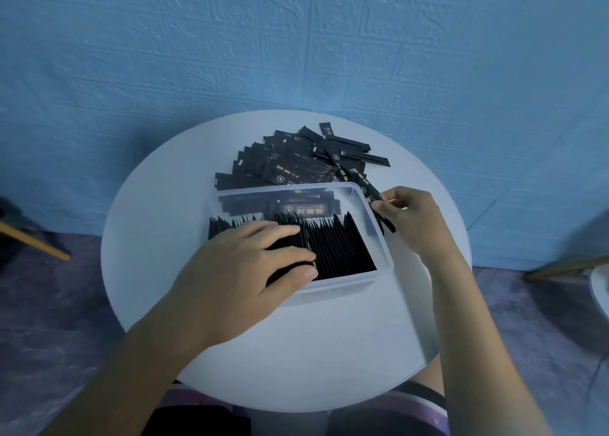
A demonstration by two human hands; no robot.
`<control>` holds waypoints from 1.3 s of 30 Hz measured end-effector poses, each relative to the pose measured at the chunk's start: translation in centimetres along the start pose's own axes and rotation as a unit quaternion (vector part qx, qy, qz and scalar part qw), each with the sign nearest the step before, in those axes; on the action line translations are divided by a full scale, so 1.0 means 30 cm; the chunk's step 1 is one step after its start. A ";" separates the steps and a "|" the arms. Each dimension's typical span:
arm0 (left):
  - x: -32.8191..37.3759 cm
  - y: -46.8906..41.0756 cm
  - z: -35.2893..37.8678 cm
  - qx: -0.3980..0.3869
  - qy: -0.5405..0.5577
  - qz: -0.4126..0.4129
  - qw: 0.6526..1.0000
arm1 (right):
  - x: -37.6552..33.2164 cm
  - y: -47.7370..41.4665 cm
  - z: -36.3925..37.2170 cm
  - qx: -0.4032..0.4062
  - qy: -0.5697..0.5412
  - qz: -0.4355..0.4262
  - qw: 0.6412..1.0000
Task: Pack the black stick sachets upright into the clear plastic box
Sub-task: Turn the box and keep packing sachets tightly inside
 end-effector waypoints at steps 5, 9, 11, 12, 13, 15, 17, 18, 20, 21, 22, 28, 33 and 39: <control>-0.001 -0.003 0.002 -0.007 -0.004 -0.001 1.000 | -0.047 -0.096 0.026 0.029 0.046 -0.027 0.998; 0.000 -0.003 0.001 -0.003 -0.004 -0.002 1.000 | -0.031 -0.137 0.046 0.009 0.077 -0.007 0.997; 0.000 -0.005 0.003 -0.004 -0.005 -0.001 1.000 | -0.018 -0.139 0.053 -0.002 0.074 0.002 0.997; -0.001 -0.005 0.002 -0.003 -0.004 -0.001 1.000 | -0.016 -0.138 0.055 -0.003 0.074 0.001 0.997; -0.002 -0.005 0.002 -0.004 -0.002 -0.002 1.000 | -0.015 -0.136 0.054 0.000 0.073 -0.003 0.997; -0.002 -0.005 0.002 -0.005 0.002 -0.002 1.000 | -0.019 -0.133 0.047 0.011 0.069 -0.015 0.997; 0.000 -0.004 0.001 -0.005 0.004 -0.002 1.000 | -0.021 -0.130 0.040 0.018 0.064 -0.022 0.998; 0.001 -0.004 0.000 -0.003 0.005 -0.001 1.000 | -0.018 -0.130 0.039 0.014 0.060 -0.021 0.998; 0.002 -0.003 -0.002 -0.001 0.006 -0.001 1.000 | -0.017 -0.124 0.046 -0.006 0.037 -0.016 0.999; 0.002 -0.003 -0.001 -0.001 0.006 0.000 1.000 | -0.018 -0.119 0.049 -0.016 0.016 -0.015 1.000; 0.001 -0.003 -0.001 -0.001 0.006 0.002 1.000 | -0.023 -0.112 0.049 -0.025 -0.007 -0.016 1.000; 0.002 -0.002 -0.002 0.010 0.000 -0.001 1.000 | -0.140 -0.044 -0.039 0.022 -0.034 -0.078 0.996; 0.002 -0.002 -0.002 0.005 -0.002 0.000 1.000 | -0.293 0.066 -0.046 -0.054 -0.049 -0.129 0.989; 0.001 -0.002 -0.005 0.008 -0.013 -0.006 1.000 | -0.368 0.202 0.087 -0.109 0.286 -0.186 0.934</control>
Point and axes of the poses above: each hand's wrist, its own y-axis away from the middle knuckle, its own z-axis out of the palm, x = y × z, the point moved 6 cm from there along -y, towards the middle knuckle, and after that the axes turned 7 degrees about -z, right-handed, at the moved point
